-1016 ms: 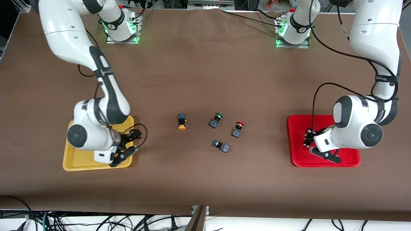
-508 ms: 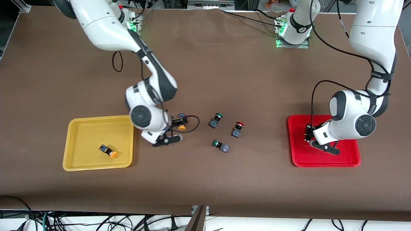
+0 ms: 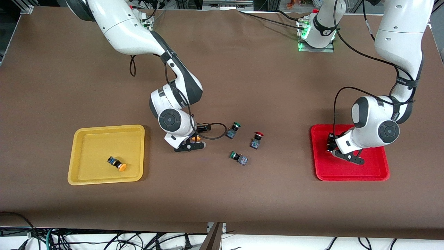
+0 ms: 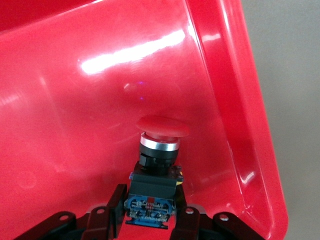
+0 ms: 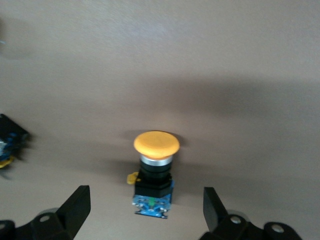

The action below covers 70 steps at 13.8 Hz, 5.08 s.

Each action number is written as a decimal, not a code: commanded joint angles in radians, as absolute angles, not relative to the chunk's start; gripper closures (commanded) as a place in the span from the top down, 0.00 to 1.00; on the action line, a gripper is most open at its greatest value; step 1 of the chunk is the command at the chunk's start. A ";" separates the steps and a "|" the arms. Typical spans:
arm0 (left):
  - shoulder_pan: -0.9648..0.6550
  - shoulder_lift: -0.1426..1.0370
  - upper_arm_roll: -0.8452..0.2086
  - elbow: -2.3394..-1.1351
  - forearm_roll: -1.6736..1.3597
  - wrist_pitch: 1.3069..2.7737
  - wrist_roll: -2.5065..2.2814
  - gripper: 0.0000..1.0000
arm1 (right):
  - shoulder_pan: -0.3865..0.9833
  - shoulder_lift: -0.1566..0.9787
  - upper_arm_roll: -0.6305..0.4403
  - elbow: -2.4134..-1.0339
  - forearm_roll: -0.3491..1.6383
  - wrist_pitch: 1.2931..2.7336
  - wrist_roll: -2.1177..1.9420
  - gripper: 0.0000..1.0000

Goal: Place red and yellow buttons in trays

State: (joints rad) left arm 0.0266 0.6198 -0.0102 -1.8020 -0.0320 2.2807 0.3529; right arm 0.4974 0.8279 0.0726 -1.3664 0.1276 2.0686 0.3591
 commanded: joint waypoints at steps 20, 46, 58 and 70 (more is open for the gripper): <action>-0.334 0.650 -0.126 -1.582 -0.037 2.278 -0.066 1.00 | 0.439 0.804 0.077 -1.440 0.121 2.112 0.243 0.20; -0.426 0.804 -0.127 -1.528 0.158 2.352 -0.164 0.26 | 0.268 0.665 -0.090 -1.404 0.167 1.945 -0.266 1.00; -0.083 0.588 -0.114 -1.540 0.141 2.086 0.135 0.00 | 0.341 0.118 -0.084 -1.631 0.011 1.657 -0.038 1.00; 0.037 0.594 0.110 -1.756 -0.120 2.297 0.646 0.00 | 0.150 0.047 0.048 -1.651 -0.049 1.643 -0.090 1.00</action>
State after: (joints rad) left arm 0.0323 0.6120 0.1059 -1.6948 -0.0906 2.2274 0.6021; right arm 0.1663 0.0381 0.0289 -1.6817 -0.0325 1.6441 -0.0922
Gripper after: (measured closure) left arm 0.595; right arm 0.000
